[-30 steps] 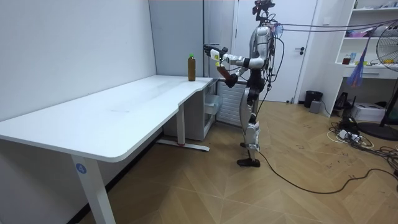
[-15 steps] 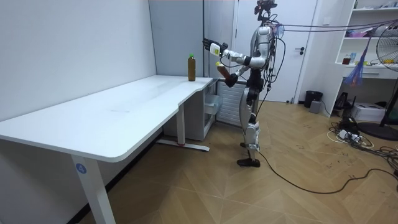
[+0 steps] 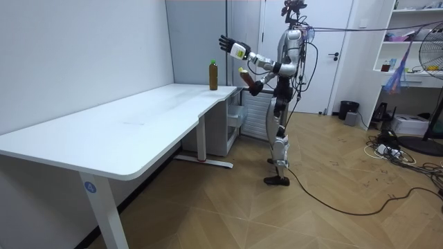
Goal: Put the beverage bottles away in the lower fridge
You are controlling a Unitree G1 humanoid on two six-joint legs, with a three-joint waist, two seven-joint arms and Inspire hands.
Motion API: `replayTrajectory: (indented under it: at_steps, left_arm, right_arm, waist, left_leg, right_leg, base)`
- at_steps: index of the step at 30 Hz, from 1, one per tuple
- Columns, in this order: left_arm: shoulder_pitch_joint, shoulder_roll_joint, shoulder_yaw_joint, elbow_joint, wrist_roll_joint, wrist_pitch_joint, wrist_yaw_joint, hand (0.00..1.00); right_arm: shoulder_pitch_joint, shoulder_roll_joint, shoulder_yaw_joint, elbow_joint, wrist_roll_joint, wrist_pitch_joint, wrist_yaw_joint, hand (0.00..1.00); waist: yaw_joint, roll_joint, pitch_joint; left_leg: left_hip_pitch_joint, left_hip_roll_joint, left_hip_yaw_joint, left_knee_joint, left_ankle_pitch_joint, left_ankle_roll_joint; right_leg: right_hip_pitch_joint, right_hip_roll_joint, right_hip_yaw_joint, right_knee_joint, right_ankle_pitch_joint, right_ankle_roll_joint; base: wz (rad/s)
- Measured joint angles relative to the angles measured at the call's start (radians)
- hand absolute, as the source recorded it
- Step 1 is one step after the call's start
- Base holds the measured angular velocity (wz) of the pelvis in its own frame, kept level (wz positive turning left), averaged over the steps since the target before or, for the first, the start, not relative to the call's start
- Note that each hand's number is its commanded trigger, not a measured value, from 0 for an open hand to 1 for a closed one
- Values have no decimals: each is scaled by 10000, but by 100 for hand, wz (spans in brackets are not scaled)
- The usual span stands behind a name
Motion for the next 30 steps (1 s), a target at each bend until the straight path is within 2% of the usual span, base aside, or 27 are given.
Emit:
replayTrajectory:
  at_steps: [3, 7, 11, 13, 16, 21, 26, 30]
  left_arm:
    - [317, -80, 202, -51, 255, -80, 837, 0]
    - [542, -186, 367, 8, 673, -140, 1792, 0]
    - [584, -204, 821, 297, 786, -177, 2232, 0]
    - [652, -229, 1143, 761, 789, -228, 2489, 0]
    - [822, -260, 1351, 1366, 785, -218, 2878, 0]
    - [1168, -358, 1320, 1838, 785, -221, 3587, 0]
    - [1280, -447, 1259, 3306, 795, -301, 4390, 0]
    - [1381, -443, 1149, 4266, 802, -291, 4937, 0]
  right_arm:
    - [255, 98, -260, -8, 44, -120, -23, 100]
    - [422, 78, -604, -8, 50, -121, -261, 100]
    - [531, 106, -896, -9, 36, -122, -342, 100]
    - [604, 151, -1071, -7, 37, -121, -444, 100]
    - [609, 159, -1074, -5, 38, -115, -544, 100]
    - [610, 187, -1020, -5, 40, -115, -680, 100]
    - [637, 411, -937, 20, 51, -116, -981, 100]
    - [668, 375, -679, 57, 68, -116, -1139, 100]
  waist:
    - [10, 21, -13]
    - [198, 52, -32]
    - [253, 140, -61]
    - [297, 222, -72]
    - [376, 224, -75]
    - [509, 179, -88]
    - [508, 184, -40]
    - [543, 116, -40]
  left_leg:
    - [84, -5, -69, -6, 0, 0]
    - [113, -3, -79, -12, 0, 0]
    - [136, -5, -86, -33, 0, 0]
    - [210, -13, -78, -124, 0, 0]
    - [298, -21, -77, -190, 0, -1]
    - [352, -23, -82, -196, 1, -1]
    - [451, -21, -90, -193, 1, -2]
    - [452, -23, -84, -209, 0, -3]
  right_leg:
    - [102, -7, -142, -24, 0, 0]
    - [150, -12, -208, -30, 0, 0]
    - [171, -23, -222, -24, 0, 0]
    - [142, -26, -177, -1, 0, 0]
    - [144, -17, -108, -17, -6, 10]
    - [206, -2, -94, -41, -4, 7]
    - [393, 24, -94, -206, -4, 7]
    - [375, 24, -79, -213, -4, 7]
  base:
    - [3]
    - [0]
    - [0]
    - [-3]
    - [-6]
    - [0]
    - [0]
    - [0]
